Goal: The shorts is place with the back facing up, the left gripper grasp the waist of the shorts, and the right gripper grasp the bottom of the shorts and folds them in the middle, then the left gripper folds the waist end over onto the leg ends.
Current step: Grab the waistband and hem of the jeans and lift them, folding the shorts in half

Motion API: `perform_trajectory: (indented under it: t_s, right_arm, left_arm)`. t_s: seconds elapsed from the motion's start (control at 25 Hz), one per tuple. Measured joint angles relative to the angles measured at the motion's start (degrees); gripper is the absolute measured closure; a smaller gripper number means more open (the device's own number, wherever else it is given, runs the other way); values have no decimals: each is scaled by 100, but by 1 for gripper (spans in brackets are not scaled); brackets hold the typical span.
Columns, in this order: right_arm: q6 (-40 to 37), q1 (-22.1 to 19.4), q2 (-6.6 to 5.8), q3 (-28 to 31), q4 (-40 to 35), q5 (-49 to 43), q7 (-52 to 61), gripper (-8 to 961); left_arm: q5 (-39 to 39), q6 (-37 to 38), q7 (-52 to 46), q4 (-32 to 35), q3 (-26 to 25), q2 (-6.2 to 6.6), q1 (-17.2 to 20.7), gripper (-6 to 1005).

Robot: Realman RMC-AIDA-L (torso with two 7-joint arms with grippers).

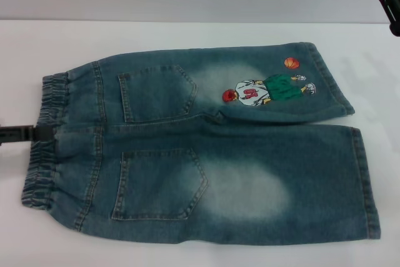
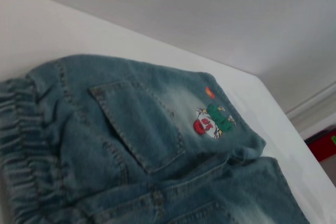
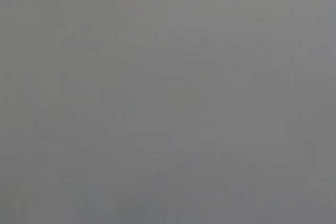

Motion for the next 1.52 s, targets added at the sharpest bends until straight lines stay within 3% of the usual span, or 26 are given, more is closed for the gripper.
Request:
perform_trajectory:
  t_s: [0.56, 1.52]
  right_arm:
    - [145, 54, -56, 10, -3, 0, -5, 385]
    - [150, 55, -17, 22, -5, -44, -8, 386]
  left_arm:
    - [687, 292, -438, 92, -423, 57, 251, 162]
    - [1332, -37, -455, 18, -491, -75, 337, 164]
